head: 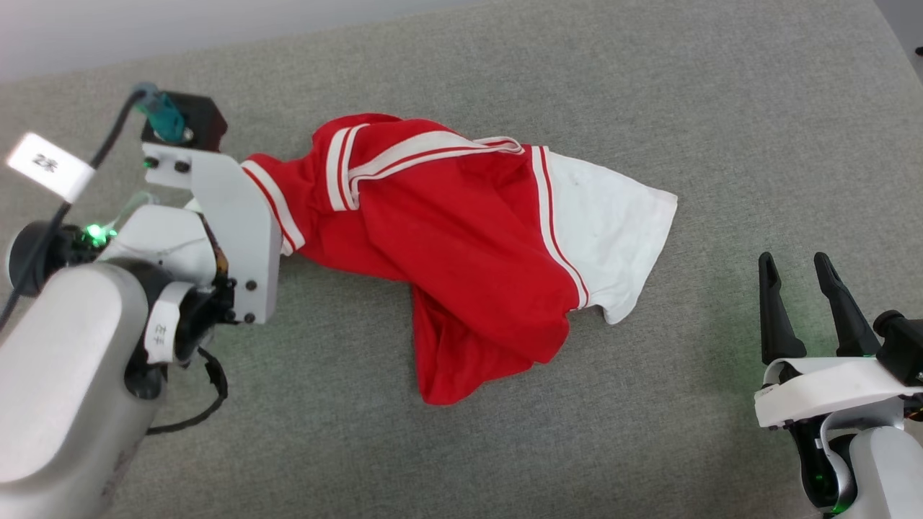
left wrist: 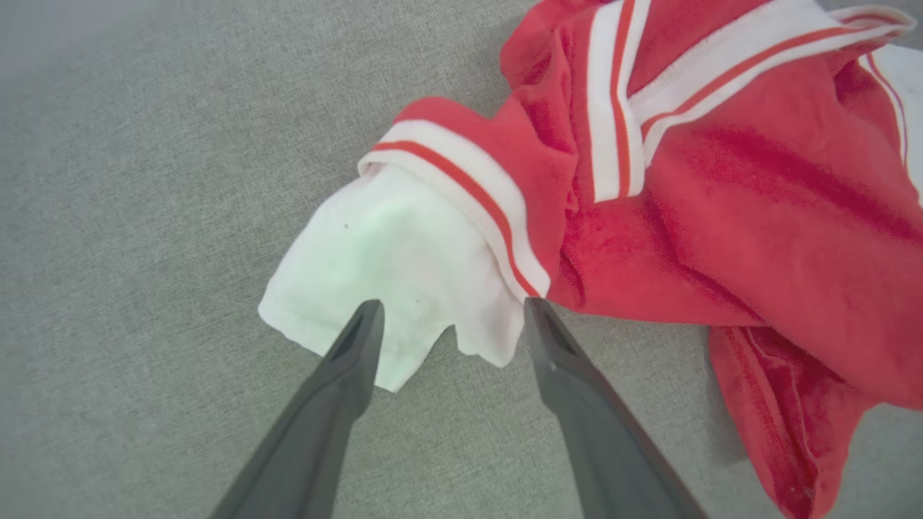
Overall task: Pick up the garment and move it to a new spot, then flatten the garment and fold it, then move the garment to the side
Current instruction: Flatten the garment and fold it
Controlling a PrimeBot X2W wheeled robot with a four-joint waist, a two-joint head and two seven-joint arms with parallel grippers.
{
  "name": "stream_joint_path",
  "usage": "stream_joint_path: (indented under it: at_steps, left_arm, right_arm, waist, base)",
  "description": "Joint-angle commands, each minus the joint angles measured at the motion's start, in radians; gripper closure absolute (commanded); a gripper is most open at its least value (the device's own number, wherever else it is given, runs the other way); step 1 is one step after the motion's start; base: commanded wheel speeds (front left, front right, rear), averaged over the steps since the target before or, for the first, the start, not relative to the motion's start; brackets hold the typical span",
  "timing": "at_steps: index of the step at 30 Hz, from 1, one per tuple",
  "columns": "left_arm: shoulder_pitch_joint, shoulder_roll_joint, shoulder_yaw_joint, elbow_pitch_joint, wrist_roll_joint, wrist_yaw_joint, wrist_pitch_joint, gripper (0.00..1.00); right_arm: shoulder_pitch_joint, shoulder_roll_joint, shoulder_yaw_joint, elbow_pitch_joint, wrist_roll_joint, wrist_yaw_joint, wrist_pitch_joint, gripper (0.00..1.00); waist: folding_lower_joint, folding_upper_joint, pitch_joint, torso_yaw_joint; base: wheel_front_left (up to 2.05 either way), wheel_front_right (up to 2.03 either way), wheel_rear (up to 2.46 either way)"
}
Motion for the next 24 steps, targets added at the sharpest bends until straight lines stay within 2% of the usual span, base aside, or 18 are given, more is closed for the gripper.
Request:
stream_joint_path:
  at_steps: [1, 4, 6, 8, 10, 19, 24]
  left_arm:
    - [0.014, 0.006, 0.003, 0.002, 0.000, 0.009, 0.007, 0.00]
    - [0.023, -0.003, 0.014, 0.016, -0.013, 0.030, 0.014, 0.00]
    - [0.029, -0.006, 0.016, 0.032, -0.019, 0.038, 0.022, 0.36]
    - [0.027, -0.017, 0.023, 0.039, -0.032, 0.040, 0.017, 0.57]
    - [0.029, -0.019, 0.026, 0.048, -0.038, 0.043, 0.020, 1.00]
    - [0.003, -0.021, 0.033, 0.064, -0.059, 0.055, 0.054, 1.00]
    - [-0.058, 0.012, 0.031, 0.047, -0.057, 0.025, 0.102, 1.00]
  right_arm:
    - [0.000, 0.002, 0.002, 0.002, 0.005, -0.001, -0.005, 0.00]
    - [0.000, 0.000, 0.002, 0.006, 0.009, -0.001, -0.005, 0.00]
    - [0.000, 0.001, 0.002, 0.008, 0.014, -0.001, -0.005, 0.00]
    - [-0.001, 0.001, 0.003, 0.010, 0.016, -0.001, -0.005, 0.00]
    - [-0.002, 0.003, 0.005, 0.012, 0.016, -0.001, -0.005, 0.00]
    - [0.014, 0.005, -0.002, 0.012, 0.011, -0.001, -0.005, 0.00]
    - [0.020, -0.002, -0.004, 0.015, 0.010, -0.001, -0.005, 0.00]
  waist:
    - [0.0000, 0.0000, 0.001, -0.003]
    - [0.0000, 0.0000, 0.004, -0.010]
    - [0.0000, 0.0000, 0.006, -0.014]
    - [0.0000, 0.0000, 0.008, -0.018]
    - [0.0000, 0.0000, 0.008, -0.023]
    - [0.0000, 0.0000, 0.001, -0.025]
    - [0.0000, 0.0000, -0.010, -0.022]
  base:
    - [0.00, 0.00, 0.00]
    - [0.00, 0.00, 0.00]
    - [0.00, 0.00, 0.00]
    - [0.00, 0.00, 0.00]
    - [0.00, 0.00, 0.00]
    - [0.00, 0.00, 0.00]
    - [0.00, 0.00, 0.00]
